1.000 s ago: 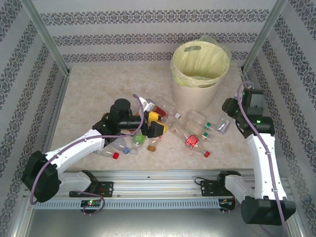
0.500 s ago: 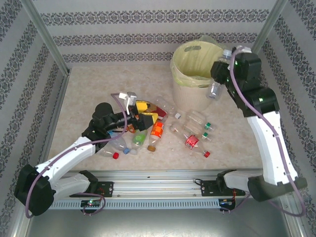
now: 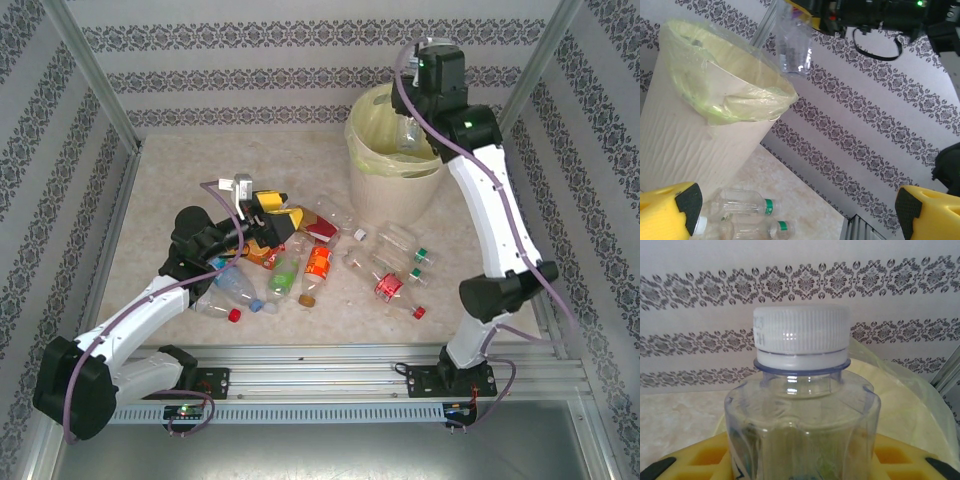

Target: Put the plastic bottles in the bin

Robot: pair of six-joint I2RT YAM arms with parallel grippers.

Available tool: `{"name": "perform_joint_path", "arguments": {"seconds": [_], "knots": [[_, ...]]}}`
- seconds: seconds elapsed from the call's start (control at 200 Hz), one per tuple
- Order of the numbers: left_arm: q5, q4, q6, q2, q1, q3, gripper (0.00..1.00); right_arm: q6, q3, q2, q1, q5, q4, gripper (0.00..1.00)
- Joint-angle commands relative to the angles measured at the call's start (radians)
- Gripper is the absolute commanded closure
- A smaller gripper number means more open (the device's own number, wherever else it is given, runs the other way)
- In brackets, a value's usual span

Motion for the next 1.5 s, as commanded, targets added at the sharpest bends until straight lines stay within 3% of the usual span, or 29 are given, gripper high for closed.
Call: {"name": "perform_joint_path", "arguments": {"seconds": [0.0, 0.38, 0.515, 0.724, 0.849, 1.134, 1.394, 1.499], "knots": [[0.013, 0.082, -0.022, -0.013, 0.018, -0.008, 0.0, -0.059, 0.091, 0.07, 0.001, 0.026, -0.066, 0.56], [0.03, 0.014, 0.013, 0.01, 0.028, 0.016, 0.0, 0.042, 0.086, 0.223, -0.091, -0.243, -0.172, 0.53], [0.03, -0.002, 0.022, 0.019, 0.028, 0.02, 0.0, 0.057, 0.061, 0.244, -0.101, -0.272, -0.197, 0.5], [0.035, -0.023, 0.031, 0.03, 0.028, 0.029, 0.0, 0.07, 0.049, 0.243, -0.106, -0.295, -0.2, 0.31], [0.044, -0.033, 0.037, 0.037, 0.028, 0.032, 0.0, 0.068, 0.054, 0.227, -0.107, -0.298, -0.203, 0.25], [0.077, -0.036, 0.041, 0.054, 0.028, 0.041, 0.0, 0.04, 0.029, 0.121, -0.11, -0.297, -0.207, 0.23], [0.156, -0.064, 0.04, 0.098, 0.026, 0.072, 0.0, -0.024, -0.179, -0.079, -0.081, -0.273, -0.145, 0.26], [0.187, -0.157, 0.068, 0.117, 0.022, 0.105, 0.0, -0.046, -0.281, -0.18, -0.052, -0.239, -0.147, 0.27]]}}
